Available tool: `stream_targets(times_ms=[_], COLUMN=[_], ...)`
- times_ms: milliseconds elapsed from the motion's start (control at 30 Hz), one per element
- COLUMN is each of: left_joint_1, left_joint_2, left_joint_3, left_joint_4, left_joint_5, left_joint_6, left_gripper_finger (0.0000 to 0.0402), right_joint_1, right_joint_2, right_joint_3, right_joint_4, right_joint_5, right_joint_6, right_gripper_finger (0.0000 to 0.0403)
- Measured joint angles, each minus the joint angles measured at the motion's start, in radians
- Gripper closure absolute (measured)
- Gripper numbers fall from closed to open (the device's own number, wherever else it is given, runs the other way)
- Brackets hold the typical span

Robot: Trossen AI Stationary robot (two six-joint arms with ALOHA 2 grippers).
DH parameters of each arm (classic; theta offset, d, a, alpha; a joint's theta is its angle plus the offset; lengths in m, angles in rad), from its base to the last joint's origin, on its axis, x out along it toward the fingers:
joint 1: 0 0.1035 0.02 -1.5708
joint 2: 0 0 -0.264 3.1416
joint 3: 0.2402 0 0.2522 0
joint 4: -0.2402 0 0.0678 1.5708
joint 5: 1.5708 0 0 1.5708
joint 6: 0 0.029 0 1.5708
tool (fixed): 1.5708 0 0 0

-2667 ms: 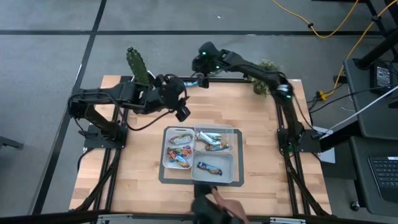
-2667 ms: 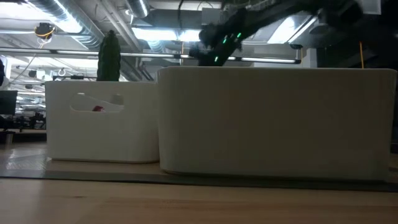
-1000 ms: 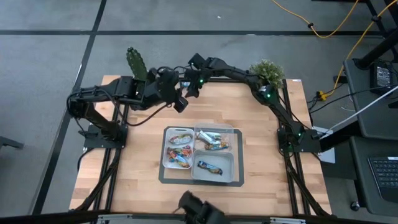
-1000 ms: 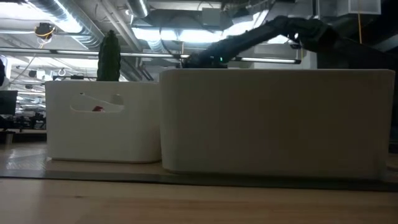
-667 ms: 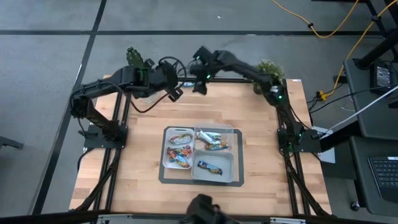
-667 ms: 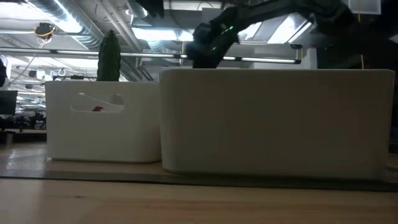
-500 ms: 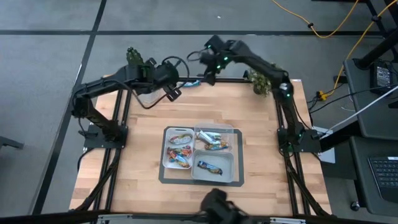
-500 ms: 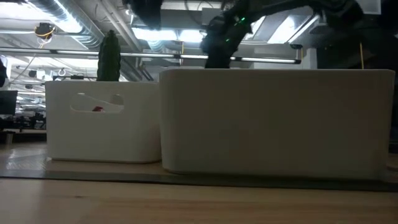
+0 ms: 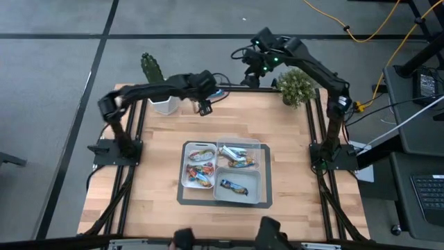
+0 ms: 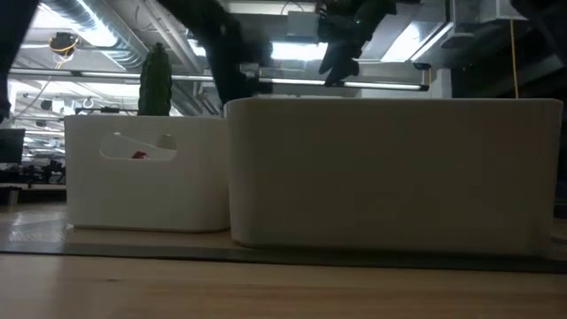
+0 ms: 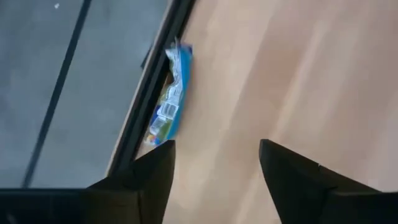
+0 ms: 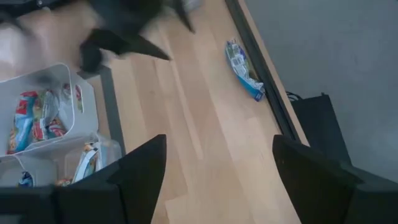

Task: Pick and place Granola Bars by type
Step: Put the blue granola bar into the gray bin

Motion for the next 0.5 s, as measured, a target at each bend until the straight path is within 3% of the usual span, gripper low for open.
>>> stream_targets(times_ms=[233, 500], left_joint_1=[0.094, 0.149], left_joint_2=[0.187, 0.263], left_joint_3=[0.002, 0.003], left_joint_4=[0.155, 0.188], left_joint_5=[0.015, 0.044], left_joint_6=[0.175, 0.243], left_gripper_finger=[0.0154, 0.0139], right_joint_1=[0.003, 0.003], right_joint_2=[-0.056, -0.079], right_joint_3=[-0.089, -0.186], right_joint_4=[0.014, 0.037], right_joint_5=[0.0, 0.0], right_joint_6=[-0.028, -0.057], right_gripper_finger=[0.0111, 0.0111])
